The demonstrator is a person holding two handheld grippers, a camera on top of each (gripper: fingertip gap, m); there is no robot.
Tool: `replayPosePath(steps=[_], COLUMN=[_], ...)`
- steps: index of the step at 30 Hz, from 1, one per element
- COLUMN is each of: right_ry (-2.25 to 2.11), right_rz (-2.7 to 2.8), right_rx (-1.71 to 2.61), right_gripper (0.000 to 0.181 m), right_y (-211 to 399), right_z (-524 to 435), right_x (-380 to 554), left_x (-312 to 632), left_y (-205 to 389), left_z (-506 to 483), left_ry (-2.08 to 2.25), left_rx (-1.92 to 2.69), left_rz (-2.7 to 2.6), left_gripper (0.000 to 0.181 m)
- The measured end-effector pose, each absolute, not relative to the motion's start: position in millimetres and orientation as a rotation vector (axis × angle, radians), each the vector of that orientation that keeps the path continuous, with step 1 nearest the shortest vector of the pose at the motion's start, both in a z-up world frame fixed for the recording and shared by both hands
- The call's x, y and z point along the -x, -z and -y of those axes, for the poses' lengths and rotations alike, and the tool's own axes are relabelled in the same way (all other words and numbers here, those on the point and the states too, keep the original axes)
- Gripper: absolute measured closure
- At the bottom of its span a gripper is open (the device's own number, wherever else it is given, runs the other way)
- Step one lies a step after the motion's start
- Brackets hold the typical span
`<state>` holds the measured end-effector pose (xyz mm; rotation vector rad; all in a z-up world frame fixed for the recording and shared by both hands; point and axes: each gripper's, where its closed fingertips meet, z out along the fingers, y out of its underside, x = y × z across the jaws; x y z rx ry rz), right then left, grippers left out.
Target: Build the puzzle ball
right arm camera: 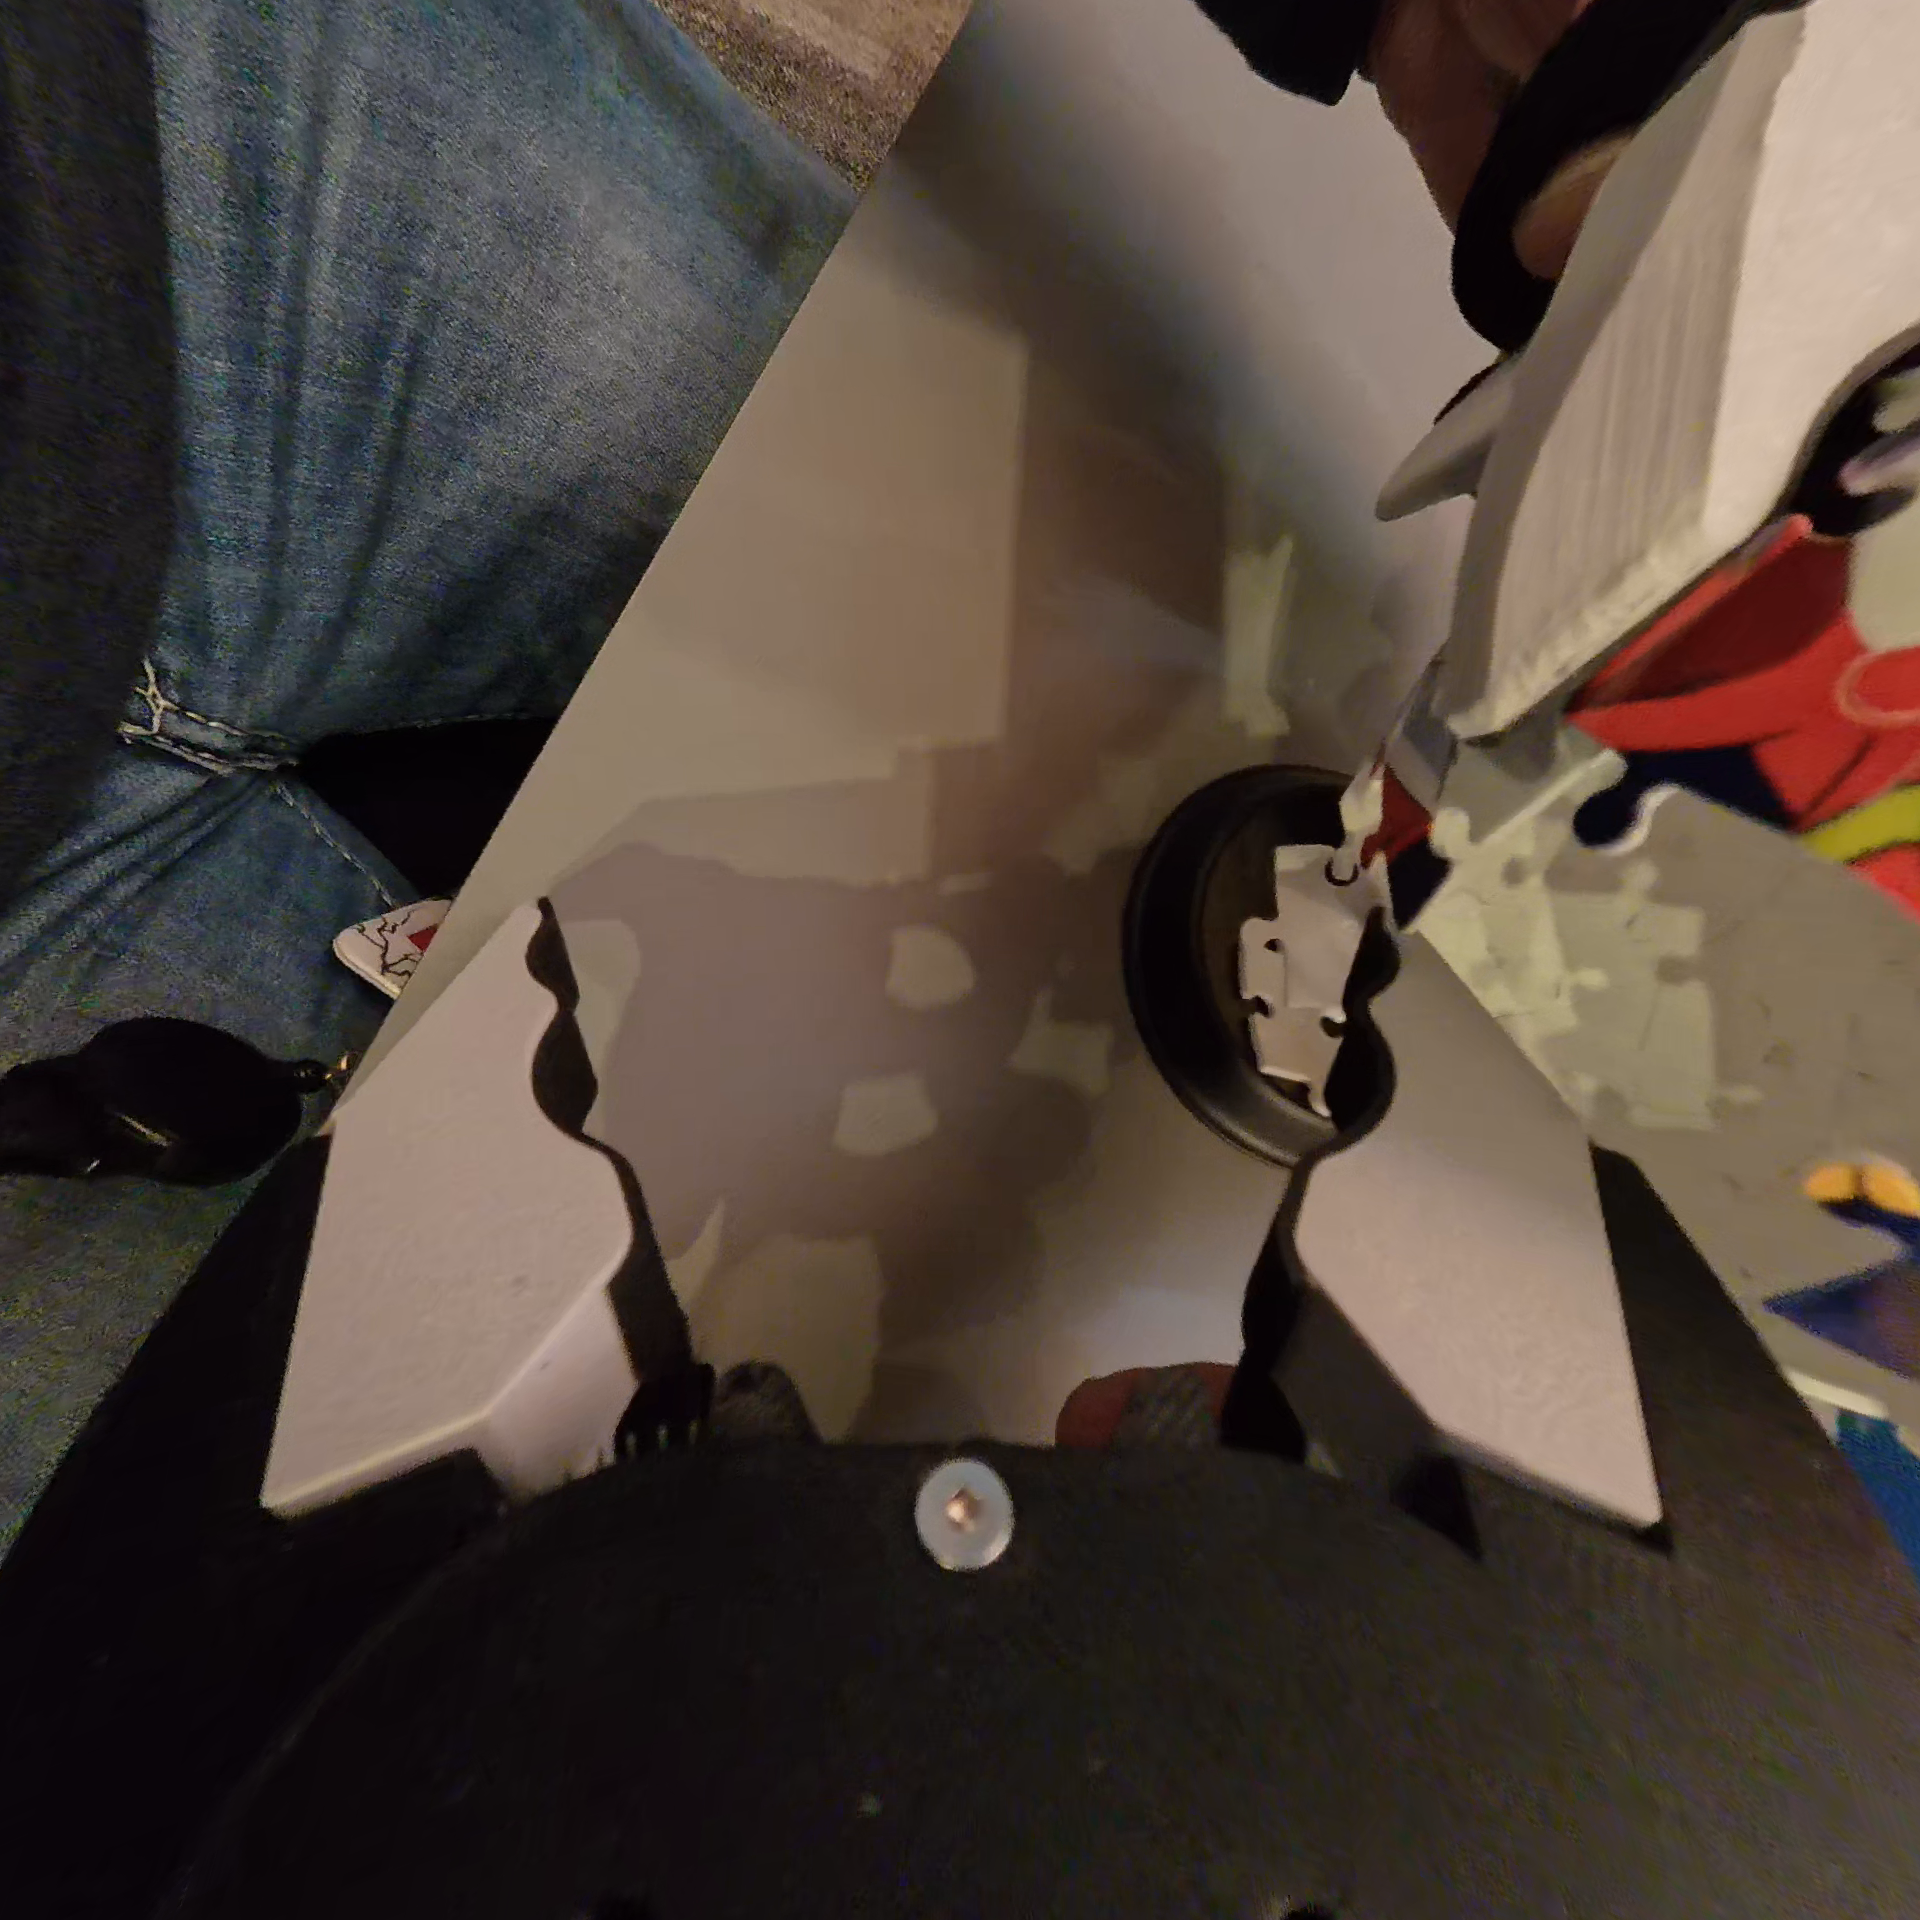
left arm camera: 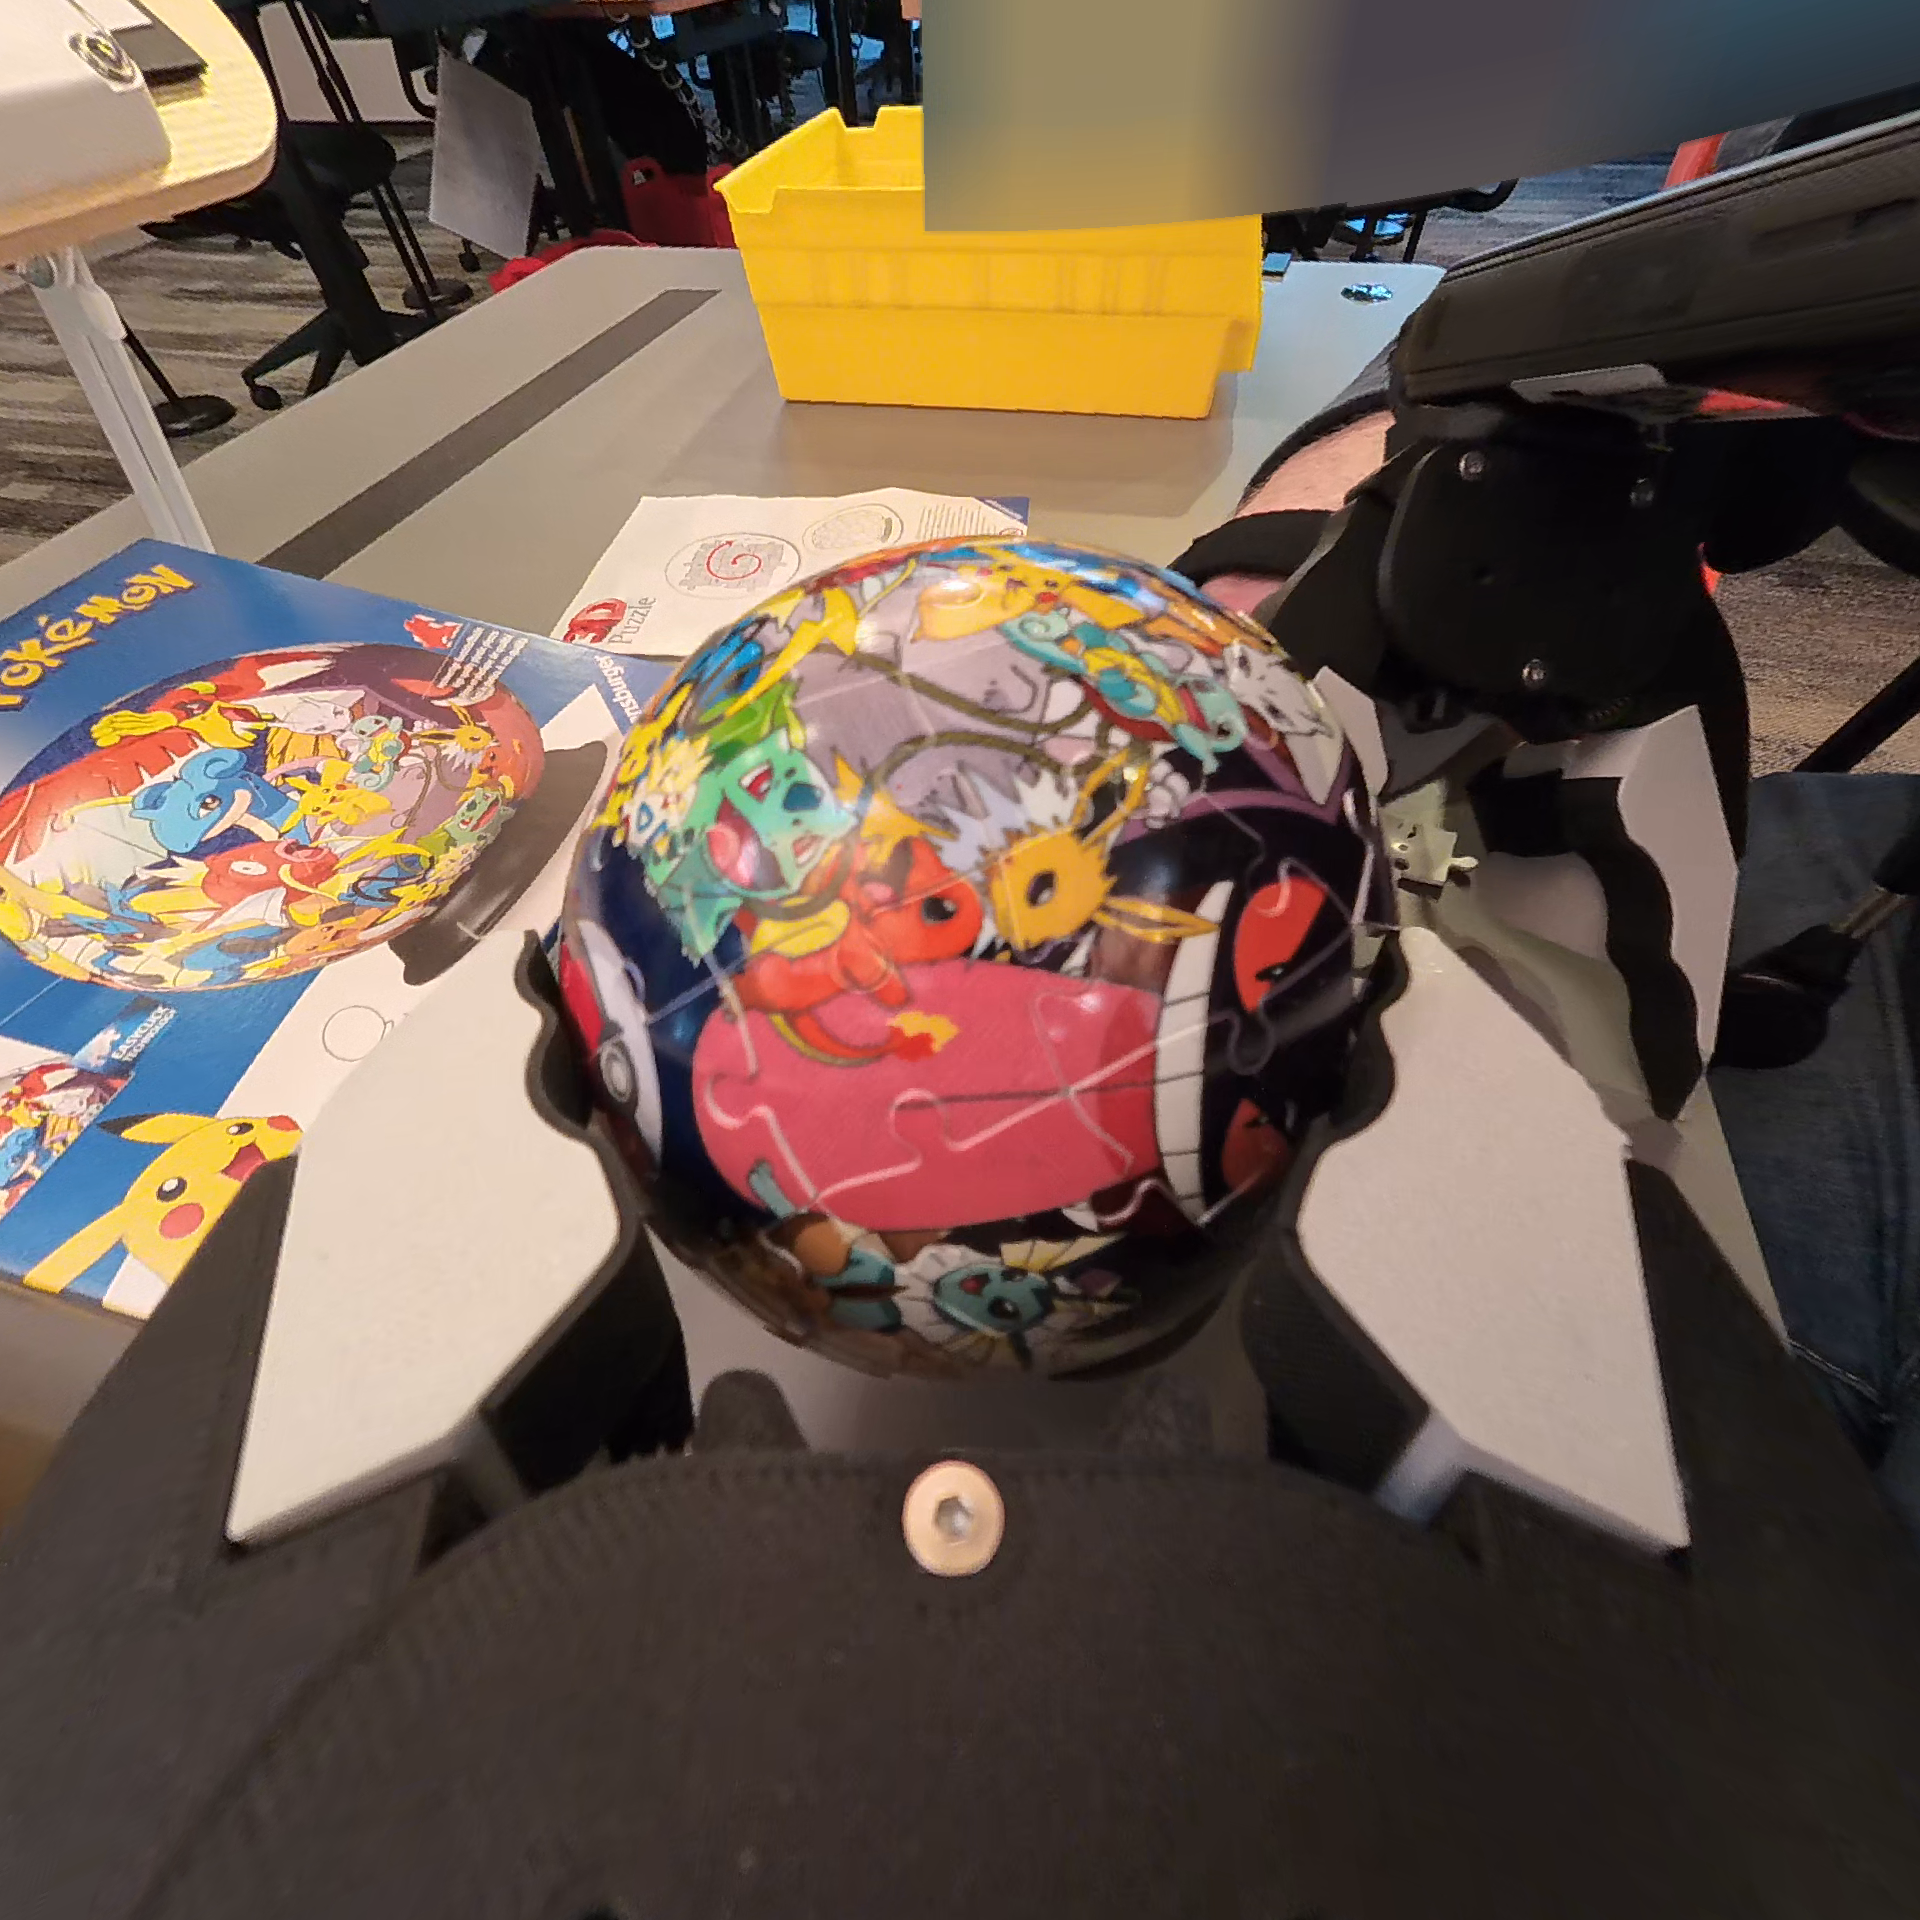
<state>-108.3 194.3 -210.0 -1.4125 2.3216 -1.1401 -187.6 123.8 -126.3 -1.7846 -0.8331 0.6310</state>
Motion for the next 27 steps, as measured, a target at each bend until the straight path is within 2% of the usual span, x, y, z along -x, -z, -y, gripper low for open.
replayPosePath(steps=[5,7,14,20,27], right_ry=[1.205,1.253,1.611,1.963,2.111], right_rz=[-2.319,-2.321,-2.405,-2.492,-2.473], right_rx=[1.316,1.264,1.363,1.709,1.892], right_gripper=[0.048,0.059,0.125,0.141,0.158], right_y=[189,182,160,141,133], right_z=[-189,-189,-180,-161,-157], right_x=[109,118,144,154,156], left_x=[189,189,192,197,198], left_y=[123,120,101,85,72], left_z=[-123,-123,-121,-123,-129], left_ry=[-0.650,-0.657,-0.669,-0.656,-0.642], left_rx=[1.769,1.753,1.674,1.590,1.525], left_rz=[0.835,0.839,0.876,0.922,0.948], left_gripper=[0.042,0.042,0.042,0.042,0.042])
